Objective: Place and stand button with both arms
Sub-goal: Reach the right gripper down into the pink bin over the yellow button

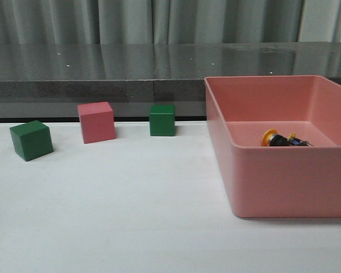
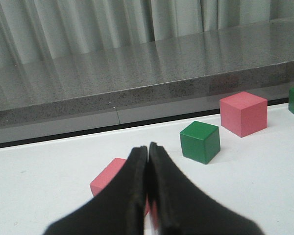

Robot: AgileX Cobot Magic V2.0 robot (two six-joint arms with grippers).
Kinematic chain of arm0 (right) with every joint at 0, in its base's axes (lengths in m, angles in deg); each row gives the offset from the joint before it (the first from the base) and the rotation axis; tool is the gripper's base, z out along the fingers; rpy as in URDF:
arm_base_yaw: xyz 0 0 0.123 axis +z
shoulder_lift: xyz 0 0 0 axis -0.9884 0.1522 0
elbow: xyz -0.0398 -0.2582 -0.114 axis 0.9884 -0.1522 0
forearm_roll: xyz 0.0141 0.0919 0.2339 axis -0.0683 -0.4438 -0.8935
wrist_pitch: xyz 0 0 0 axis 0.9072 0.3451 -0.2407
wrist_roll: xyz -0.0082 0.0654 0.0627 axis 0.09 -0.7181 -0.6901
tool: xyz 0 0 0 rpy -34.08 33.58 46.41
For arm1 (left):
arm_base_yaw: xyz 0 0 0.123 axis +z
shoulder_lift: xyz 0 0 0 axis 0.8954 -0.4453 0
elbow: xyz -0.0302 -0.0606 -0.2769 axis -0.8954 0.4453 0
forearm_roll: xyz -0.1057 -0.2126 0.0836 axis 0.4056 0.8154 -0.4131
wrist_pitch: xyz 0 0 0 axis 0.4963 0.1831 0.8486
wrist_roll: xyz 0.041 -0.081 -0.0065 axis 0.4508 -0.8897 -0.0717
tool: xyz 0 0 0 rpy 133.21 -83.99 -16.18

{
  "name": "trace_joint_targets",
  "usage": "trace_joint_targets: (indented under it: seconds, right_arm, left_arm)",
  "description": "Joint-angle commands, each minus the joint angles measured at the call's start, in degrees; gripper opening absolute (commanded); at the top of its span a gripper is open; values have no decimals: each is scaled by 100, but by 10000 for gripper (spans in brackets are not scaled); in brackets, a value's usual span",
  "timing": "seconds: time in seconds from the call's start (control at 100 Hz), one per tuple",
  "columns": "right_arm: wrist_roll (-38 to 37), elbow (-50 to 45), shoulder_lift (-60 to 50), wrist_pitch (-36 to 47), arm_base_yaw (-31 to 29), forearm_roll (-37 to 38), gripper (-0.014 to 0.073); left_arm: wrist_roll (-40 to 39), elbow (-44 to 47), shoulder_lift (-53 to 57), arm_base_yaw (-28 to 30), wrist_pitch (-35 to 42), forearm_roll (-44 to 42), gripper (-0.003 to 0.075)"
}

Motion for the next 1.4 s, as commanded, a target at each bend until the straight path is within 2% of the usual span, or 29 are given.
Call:
trace_joint_targets:
  seconds: [0.0, 0.57, 0.73, 0.79, 0.86, 0.96, 1.08, 1.15, 1.26, 1.39]
  right_arm:
    - [1, 64, -93, 455, -12, 45, -114]
    - [1, 64, -93, 463, -12, 45, -114]
    - [1, 83, -93, 1470, 1, 34, -114]
    - [-15, 201, -86, 1601, 1, -6, -114]
    - [-114, 538, -15, 1197, 8, -5, -114]
    - [-241, 1324, 306, 71, 8, -19, -114]
    - [-245, 2495, 1078, -1396, 8, -188, -114]
    - [-240, 3139, 1677, -1919, 8, -243, -114]
    - [-240, 3987, 2726, -2293, 8, -393, -114]
    - [-240, 4629, 3924, -2176, 12, -828, -114]
  left_arm:
    - [-54, 254, 165, 9, 435, 54, -19]
    - [-54, 254, 165, 9, 435, 54, -20]
    - [-54, 254, 165, 9, 435, 54, -19]
    - [-54, 254, 165, 9, 435, 54, -19]
    - [-54, 254, 165, 9, 435, 54, -19]
    - [-54, 254, 165, 9, 435, 54, -20]
    - [-54, 254, 165, 9, 435, 54, -19]
    - [-54, 254, 165, 9, 435, 54, -19]
    - [-54, 254, 165, 9, 435, 54, -20]
    - [-54, 254, 165, 9, 435, 54, -19]
